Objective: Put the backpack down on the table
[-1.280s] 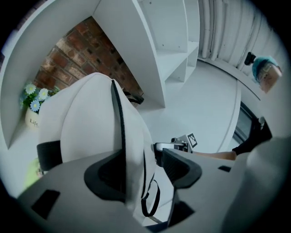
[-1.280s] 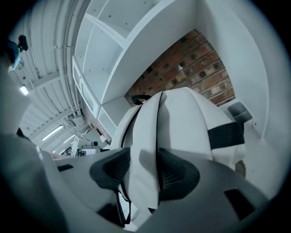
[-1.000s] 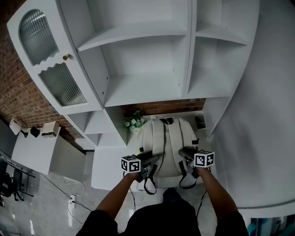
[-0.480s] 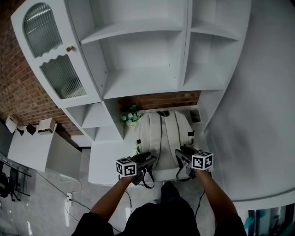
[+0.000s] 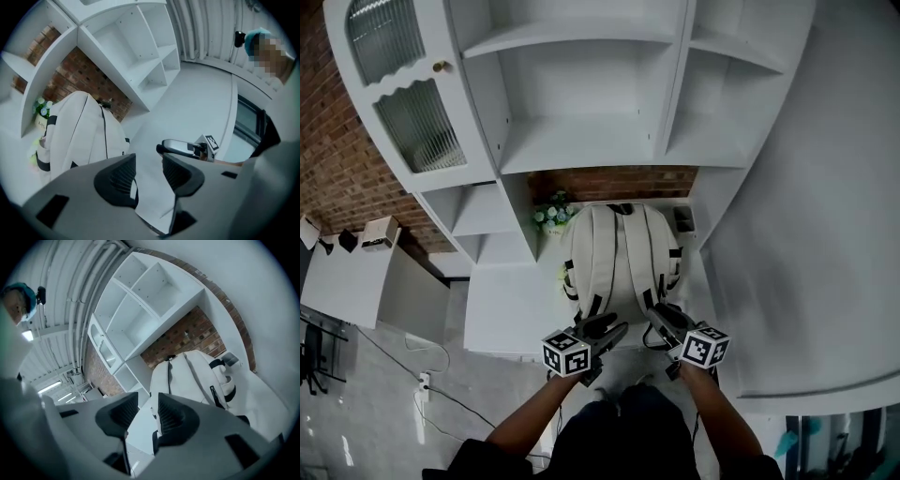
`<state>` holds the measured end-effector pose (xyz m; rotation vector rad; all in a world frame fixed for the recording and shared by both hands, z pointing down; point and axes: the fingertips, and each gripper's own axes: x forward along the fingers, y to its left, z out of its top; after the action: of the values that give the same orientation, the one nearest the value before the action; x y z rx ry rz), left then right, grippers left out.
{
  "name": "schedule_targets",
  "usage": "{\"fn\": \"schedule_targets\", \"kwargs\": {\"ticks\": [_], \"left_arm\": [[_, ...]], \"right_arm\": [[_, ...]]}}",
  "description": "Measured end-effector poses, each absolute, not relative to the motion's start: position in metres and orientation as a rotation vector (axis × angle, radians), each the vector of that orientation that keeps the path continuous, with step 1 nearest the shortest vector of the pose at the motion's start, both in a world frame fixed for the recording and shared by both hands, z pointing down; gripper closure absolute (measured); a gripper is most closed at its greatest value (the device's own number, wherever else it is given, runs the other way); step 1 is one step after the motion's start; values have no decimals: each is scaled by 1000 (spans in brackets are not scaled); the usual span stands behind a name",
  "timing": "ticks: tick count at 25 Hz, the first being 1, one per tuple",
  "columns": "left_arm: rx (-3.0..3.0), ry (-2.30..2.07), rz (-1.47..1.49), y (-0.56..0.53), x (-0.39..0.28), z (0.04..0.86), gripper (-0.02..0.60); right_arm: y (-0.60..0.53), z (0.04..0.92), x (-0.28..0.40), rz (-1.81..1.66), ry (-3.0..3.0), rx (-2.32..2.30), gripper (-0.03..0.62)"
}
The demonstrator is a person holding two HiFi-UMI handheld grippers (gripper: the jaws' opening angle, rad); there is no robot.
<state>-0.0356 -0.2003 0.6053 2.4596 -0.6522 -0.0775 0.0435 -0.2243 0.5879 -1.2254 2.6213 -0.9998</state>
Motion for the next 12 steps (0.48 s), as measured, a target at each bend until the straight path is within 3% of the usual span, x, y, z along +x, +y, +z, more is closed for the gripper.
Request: {"fn": "schedule_targets", "kwargs": {"ticks": [5, 12], "left_arm": [[2455, -725, -184, -172, -18, 582, 510], [2430, -1105, -146, -127, -7, 560, 561]], "right_arm": [[-195, 578, 67, -908, 2565, -1411, 465], [-139, 572, 93, -843, 2594, -1528, 567]]}}
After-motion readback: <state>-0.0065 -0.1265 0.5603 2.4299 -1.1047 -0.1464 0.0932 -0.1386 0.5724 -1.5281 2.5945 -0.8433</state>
